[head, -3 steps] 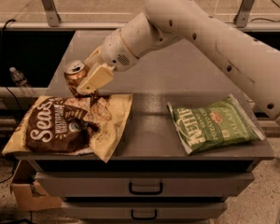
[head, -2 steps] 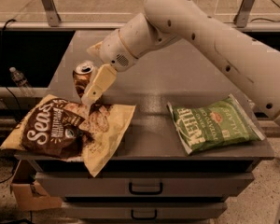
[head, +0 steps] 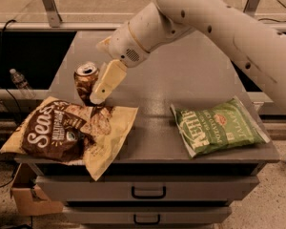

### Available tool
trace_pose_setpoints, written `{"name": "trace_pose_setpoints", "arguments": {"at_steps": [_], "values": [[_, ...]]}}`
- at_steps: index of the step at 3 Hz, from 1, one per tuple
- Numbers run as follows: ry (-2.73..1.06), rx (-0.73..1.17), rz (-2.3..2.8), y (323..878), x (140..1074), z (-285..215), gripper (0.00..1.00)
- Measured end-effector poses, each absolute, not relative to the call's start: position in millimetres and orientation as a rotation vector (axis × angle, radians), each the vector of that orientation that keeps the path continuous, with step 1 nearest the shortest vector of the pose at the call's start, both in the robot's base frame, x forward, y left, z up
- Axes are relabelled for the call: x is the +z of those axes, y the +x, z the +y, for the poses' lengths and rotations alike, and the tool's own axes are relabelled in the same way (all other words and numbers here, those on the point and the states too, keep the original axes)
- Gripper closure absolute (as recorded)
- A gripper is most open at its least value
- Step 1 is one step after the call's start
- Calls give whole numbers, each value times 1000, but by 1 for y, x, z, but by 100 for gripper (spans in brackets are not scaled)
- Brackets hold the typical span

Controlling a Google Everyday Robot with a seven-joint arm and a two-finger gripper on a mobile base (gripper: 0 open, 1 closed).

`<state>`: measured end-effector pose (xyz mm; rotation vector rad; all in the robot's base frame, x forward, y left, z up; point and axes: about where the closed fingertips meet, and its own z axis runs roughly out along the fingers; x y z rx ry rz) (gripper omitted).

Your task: Move orange can near brown chip bag

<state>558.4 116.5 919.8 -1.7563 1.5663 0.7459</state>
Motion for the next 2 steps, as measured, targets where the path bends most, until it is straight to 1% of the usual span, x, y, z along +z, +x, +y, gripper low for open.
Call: {"name": "trace_pose_setpoints", "arguments": {"at_steps": [2], "values": [[-1683,563,1651,523,976,35,0]]}}
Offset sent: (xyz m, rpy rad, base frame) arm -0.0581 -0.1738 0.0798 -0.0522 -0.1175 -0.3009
